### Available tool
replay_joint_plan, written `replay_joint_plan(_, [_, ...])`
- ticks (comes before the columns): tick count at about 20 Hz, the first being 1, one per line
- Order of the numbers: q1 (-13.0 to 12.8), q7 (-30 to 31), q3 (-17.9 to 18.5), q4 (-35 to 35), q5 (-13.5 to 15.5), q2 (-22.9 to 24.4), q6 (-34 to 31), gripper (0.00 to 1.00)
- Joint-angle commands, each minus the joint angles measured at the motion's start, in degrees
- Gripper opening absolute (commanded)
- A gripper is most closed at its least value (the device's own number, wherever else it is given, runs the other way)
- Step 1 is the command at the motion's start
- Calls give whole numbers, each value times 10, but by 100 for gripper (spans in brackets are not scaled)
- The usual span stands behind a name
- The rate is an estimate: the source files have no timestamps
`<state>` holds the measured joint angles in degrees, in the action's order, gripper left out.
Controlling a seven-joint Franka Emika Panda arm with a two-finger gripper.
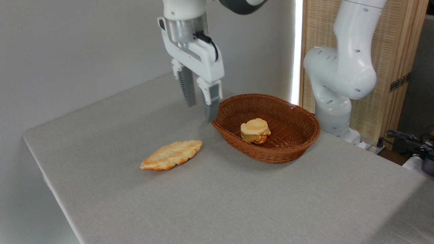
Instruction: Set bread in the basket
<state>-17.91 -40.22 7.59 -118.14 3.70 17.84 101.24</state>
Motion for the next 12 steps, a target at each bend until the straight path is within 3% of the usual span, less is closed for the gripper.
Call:
replay_joint_plan(1, [1, 1, 9, 71, -3, -54, 9, 100])
replay_joint_plan(7, [4, 20, 16, 137, 1, -123, 38, 100])
replay_joint_plan(12, [7, 29, 28, 139, 8, -124, 38, 100])
